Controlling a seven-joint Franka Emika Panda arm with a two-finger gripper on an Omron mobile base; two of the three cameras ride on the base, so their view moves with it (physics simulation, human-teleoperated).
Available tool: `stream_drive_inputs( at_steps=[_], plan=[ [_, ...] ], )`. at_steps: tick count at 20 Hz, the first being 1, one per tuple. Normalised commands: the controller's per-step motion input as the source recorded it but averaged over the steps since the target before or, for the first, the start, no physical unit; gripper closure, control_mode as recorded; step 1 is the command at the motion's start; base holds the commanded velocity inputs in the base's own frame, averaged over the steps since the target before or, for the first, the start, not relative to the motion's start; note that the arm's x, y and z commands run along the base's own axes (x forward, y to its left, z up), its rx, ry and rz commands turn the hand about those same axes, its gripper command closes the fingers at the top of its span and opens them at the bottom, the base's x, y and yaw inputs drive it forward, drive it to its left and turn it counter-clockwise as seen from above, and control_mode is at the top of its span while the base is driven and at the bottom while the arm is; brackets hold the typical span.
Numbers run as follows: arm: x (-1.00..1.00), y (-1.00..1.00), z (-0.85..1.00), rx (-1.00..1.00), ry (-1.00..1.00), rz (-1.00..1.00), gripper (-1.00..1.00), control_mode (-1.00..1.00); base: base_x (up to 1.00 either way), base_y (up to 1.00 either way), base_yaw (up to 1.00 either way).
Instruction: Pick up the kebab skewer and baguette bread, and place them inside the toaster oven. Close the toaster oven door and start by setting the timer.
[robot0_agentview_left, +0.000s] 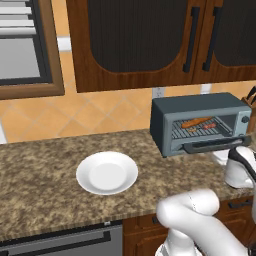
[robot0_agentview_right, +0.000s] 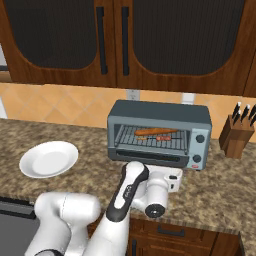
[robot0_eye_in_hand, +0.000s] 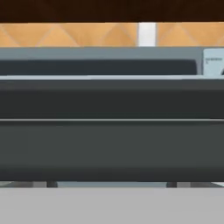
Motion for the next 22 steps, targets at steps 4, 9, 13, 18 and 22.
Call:
stream_drive_inputs(
  at_steps=[4,9,13,18,22],
  plan=[
    [0.62,0.19,0.17,0.0,0.0,0.0,-1.0,-1.0,0.0,0.0,0.0],
    [0.66,0.17,0.17,0.0,0.0,0.0,-1.0,-1.0,0.0,0.0,0.0],
    [0.66,0.15,0.14,0.0,0.0,0.0,-1.0,-1.0,0.0,0.0,0.0],
    [0.42,0.07,0.08,0.0,0.0,0.0,-1.0,-1.0,0.0,0.0,0.0],
    [-0.02,0.0,0.0,0.0,0.0,0.0,-1.0,-1.0,0.0,0.0,0.0]
  ],
)
